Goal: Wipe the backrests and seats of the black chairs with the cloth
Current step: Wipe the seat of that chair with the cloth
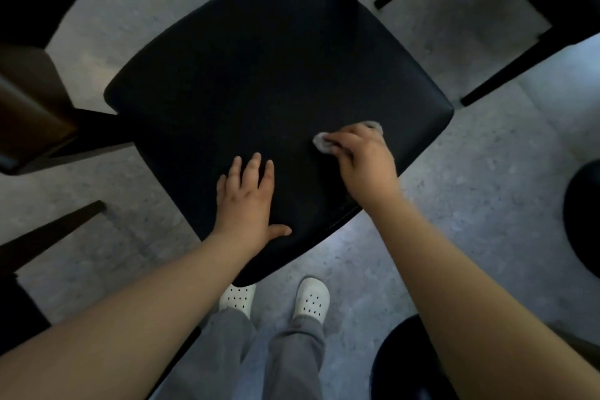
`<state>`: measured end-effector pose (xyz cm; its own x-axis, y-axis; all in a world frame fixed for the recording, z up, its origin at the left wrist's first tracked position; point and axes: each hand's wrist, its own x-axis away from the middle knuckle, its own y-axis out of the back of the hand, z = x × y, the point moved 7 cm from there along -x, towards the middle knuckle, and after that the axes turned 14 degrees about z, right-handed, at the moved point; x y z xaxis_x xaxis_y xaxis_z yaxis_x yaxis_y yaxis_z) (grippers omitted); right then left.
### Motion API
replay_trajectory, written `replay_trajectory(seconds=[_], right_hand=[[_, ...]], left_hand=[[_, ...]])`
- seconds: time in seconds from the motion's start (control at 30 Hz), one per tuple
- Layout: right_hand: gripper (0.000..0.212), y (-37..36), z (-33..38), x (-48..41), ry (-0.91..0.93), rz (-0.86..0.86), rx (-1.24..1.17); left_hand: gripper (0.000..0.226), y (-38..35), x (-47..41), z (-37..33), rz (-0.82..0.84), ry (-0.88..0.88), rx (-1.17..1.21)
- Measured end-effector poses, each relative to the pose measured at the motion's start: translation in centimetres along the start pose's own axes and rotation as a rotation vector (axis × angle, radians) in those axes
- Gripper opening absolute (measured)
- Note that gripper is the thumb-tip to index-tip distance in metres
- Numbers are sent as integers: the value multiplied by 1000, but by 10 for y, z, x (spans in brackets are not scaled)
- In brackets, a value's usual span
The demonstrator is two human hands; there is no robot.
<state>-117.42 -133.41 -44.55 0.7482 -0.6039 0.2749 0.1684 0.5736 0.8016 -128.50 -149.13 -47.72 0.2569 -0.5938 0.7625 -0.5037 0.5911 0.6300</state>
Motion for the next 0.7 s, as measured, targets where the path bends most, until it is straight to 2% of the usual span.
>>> replay_trajectory(seconds=[0.13, 0.3, 0.5, 0.63, 0.7], right_hand=[[20, -28, -10, 44, -3, -26, -48], [18, -38, -23, 117, -65, 50, -146], [22, 10, -39, 39, -102, -180, -77], [18, -22, -36, 57, -101, -164, -134], [17, -49, -31, 96, -68, -77, -246]], left_hand=[[120, -3, -4, 2, -11, 4, -20], [118, -4, -3, -1, -17, 15, -57], [119, -6, -5, -1, -20, 21, -60], [119, -6, -4, 0, -22, 31, -73], [118, -5, -4, -1, -20, 38, -78]])
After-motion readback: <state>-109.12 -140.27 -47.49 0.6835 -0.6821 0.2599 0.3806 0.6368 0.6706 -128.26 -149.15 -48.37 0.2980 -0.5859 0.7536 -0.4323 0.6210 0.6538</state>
